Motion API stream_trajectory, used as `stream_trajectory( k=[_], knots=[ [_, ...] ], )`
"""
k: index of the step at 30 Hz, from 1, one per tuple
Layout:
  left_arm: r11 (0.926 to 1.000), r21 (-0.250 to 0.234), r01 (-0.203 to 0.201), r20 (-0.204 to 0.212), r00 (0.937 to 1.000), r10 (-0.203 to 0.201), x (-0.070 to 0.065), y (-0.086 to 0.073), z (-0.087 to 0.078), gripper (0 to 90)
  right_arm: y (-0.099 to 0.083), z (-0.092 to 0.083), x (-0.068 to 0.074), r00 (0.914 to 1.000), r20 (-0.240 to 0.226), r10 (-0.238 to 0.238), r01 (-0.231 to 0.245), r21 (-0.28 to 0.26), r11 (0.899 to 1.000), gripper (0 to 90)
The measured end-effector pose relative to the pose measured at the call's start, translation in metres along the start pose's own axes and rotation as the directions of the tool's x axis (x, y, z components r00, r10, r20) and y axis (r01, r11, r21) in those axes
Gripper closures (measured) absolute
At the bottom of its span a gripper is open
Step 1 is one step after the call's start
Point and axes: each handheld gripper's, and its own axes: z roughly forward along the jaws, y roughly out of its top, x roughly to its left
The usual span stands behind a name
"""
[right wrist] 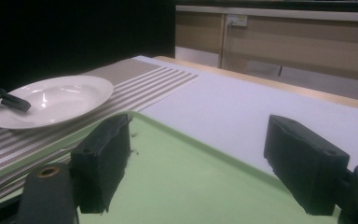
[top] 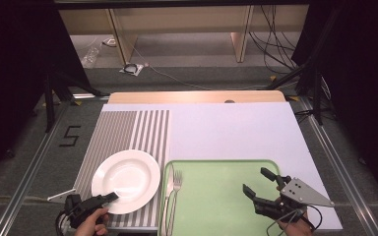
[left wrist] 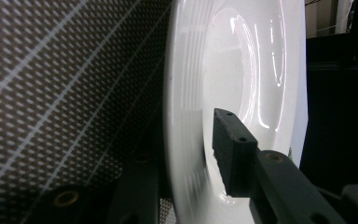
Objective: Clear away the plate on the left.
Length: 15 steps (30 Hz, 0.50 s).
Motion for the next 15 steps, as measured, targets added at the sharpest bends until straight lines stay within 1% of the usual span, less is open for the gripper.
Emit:
stream_trajectory(
  k=[6,7,9,12,13,15],
  knots=[
    [1.0,0.001,0.007,0.009,0.9999,-0.007,0.001,-0.002,0.001,78.6,0.0,0.0,0.0,1.0,-0.001,0.002,-0.002,0.002,1.0,23.4],
    [0.9994,0.006,0.034,0.039,0.9986,-0.034,0.005,-0.001,0.001,79.0,0.0,0.0,0.0,1.0,-0.001,0.002,-0.002,0.002,1.0,23.4],
    [0.9991,0.006,0.043,0.046,0.998,-0.043,0.006,-0.001,0.001,79.3,0.0,0.0,0.0,1.0,0.0,0.001,-0.001,-0.001,1.0,23.4],
    [0.9975,0.006,0.07,0.065,0.9954,-0.07,0.008,-0.001,0.001,79.8,0.0,0.0,0.0,1.0,0.001,0.003,-0.003,0.0,1.0,23.4],
    [0.9975,0.006,0.07,0.065,0.9954,-0.07,0.008,-0.001,0.001,80.0,0.0,0.0,0.0,1.0,0.0,0.002,-0.002,-0.002,1.0,23.4],
    [0.9956,-0.004,0.094,0.095,0.9912,-0.093,0.01,0.0,0.0,80.1,0.001,0.0,0.0,1.0,0.001,0.0,0.0,-0.001,1.0,23.4]
  ],
)
